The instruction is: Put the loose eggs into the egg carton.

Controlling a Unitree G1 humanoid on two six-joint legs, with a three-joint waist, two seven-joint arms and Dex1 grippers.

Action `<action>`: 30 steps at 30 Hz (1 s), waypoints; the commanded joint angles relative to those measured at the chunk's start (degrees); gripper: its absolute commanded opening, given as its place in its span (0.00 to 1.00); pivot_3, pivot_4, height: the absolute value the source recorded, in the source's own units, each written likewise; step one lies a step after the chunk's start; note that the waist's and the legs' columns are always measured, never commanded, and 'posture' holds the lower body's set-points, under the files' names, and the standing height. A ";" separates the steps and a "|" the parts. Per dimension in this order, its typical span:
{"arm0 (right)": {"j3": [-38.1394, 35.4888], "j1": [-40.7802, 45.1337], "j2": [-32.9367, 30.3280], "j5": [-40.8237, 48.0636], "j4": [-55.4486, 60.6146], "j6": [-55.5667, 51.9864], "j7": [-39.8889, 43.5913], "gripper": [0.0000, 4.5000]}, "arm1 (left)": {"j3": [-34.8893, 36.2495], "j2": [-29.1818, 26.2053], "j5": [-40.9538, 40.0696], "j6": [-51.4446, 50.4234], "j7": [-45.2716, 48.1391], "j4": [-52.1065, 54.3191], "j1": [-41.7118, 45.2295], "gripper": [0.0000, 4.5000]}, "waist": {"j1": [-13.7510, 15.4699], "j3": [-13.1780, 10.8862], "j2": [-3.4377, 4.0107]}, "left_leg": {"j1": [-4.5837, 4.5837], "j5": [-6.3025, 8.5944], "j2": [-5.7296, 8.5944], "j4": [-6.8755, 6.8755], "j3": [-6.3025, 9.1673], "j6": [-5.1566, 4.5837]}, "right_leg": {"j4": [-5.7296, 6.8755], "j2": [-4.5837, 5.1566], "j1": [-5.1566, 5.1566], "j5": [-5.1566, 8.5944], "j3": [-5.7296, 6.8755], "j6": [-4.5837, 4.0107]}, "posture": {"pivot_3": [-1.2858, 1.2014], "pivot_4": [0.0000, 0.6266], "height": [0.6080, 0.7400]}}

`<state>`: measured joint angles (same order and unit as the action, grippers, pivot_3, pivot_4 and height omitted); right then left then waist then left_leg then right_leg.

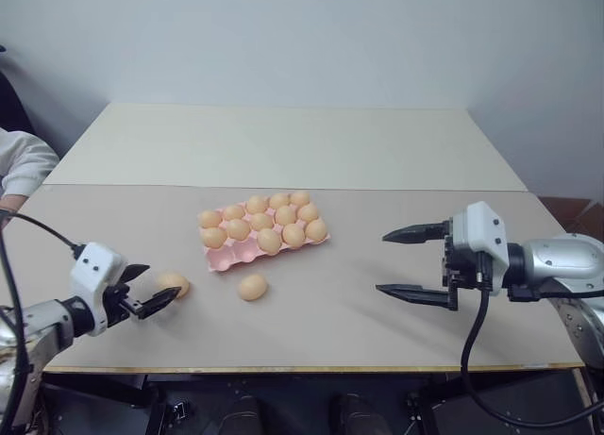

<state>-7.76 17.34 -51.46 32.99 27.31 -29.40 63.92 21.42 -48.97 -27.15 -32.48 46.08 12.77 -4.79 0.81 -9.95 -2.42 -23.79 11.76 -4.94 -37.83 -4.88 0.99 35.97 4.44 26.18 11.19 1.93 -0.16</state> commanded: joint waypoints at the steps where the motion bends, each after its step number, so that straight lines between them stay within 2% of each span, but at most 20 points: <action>1: -1.37 0.99 -0.77 2.36 2.51 -0.75 -0.36 0.99 | -2.62 -0.38 1.65 2.23 1.34 -1.72 2.65 1.00 | -0.04 0.00 0.00 | -0.01 0.00 -0.01 0.00 0.00 0.00 | 0.00 0.00 0.01 0.00 0.00 0.00 | 0.52 0.24 1.00; 4: -1.45 0.98 -0.85 2.71 2.88 -0.80 -0.84 0.99 | -5.10 -0.88 3.61 2.09 1.01 -3.92 4.34 1.00 | -0.06 0.00 0.00 | -0.01 -0.01 -0.01 0.00 0.00 -0.01 | 0.01 -0.01 0.00 -0.01 -0.01 0.01 | 0.52 0.24 1.00; 7: -1.93 0.87 -0.96 3.21 3.50 -1.10 -1.53 1.00 | -6.67 -1.65 5.02 1.34 1.20 -4.03 4.54 0.87 | -0.24 0.00 0.00 | 0.00 -0.01 -0.01 0.00 -0.01 -0.01 | 0.01 -0.01 0.00 -0.01 -0.03 0.01 | 0.52 0.24 1.00; 11: -2.23 0.68 -1.19 3.30 3.85 -1.28 -2.48 1.00 | -6.56 -1.66 5.25 1.38 1.84 -4.28 4.07 0.60 | -0.14 0.00 0.00 | 0.00 -0.01 -0.01 0.00 0.00 -0.02 | 0.02 0.00 0.01 -0.01 -0.02 0.01 | 0.52 0.24 1.00; 12: -2.24 0.65 -1.25 3.34 3.89 -1.30 -2.64 1.00 | -6.55 -1.68 5.37 1.40 1.92 -4.33 3.98 0.55 | -0.13 0.00 0.00 | 0.00 -0.01 -0.01 0.00 0.00 -0.02 | 0.02 0.00 0.01 -0.01 -0.02 0.01 | 0.52 0.24 1.00; 21: -2.36 -0.95 -1.17 3.13 4.28 -1.12 -3.91 1.00 | -1.13 -3.66 1.84 0.35 4.77 -1.53 3.51 0.54 | -0.14 0.00 0.00 | 0.00 -0.01 -0.01 0.00 0.00 -0.02 | 0.02 0.00 0.02 -0.01 -0.02 0.01 | 0.52 0.24 1.00; 25: -2.22 -0.68 -1.00 3.31 4.23 -1.13 -4.11 1.00 | 2.99 -2.93 -5.87 -1.32 7.67 1.88 7.19 0.54 | 0.03 0.00 -0.01 | -0.01 -0.01 0.00 0.00 0.00 -0.01 | 0.02 0.01 0.01 -0.01 -0.01 0.01 | 0.52 0.24 1.00; 30: -1.42 -1.35 -0.27 2.81 4.83 -0.92 -5.46 1.00 | -3.35 0.54 -6.04 -1.77 4.93 1.61 15.96 0.54 | 0.36 0.00 0.00 | 0.02 -0.02 0.03 0.00 0.00 -0.02 | 0.05 0.02 -0.06 -0.04 -0.01 0.07 | 0.52 0.24 1.00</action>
<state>-8.03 15.99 -51.74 35.15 30.40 -30.53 59.23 20.17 -49.34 -32.89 -34.13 51.87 13.84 9.17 1.17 -9.95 -2.42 -23.77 11.74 -4.90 -37.84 -4.88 0.97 36.01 4.44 26.13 11.11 1.91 -0.04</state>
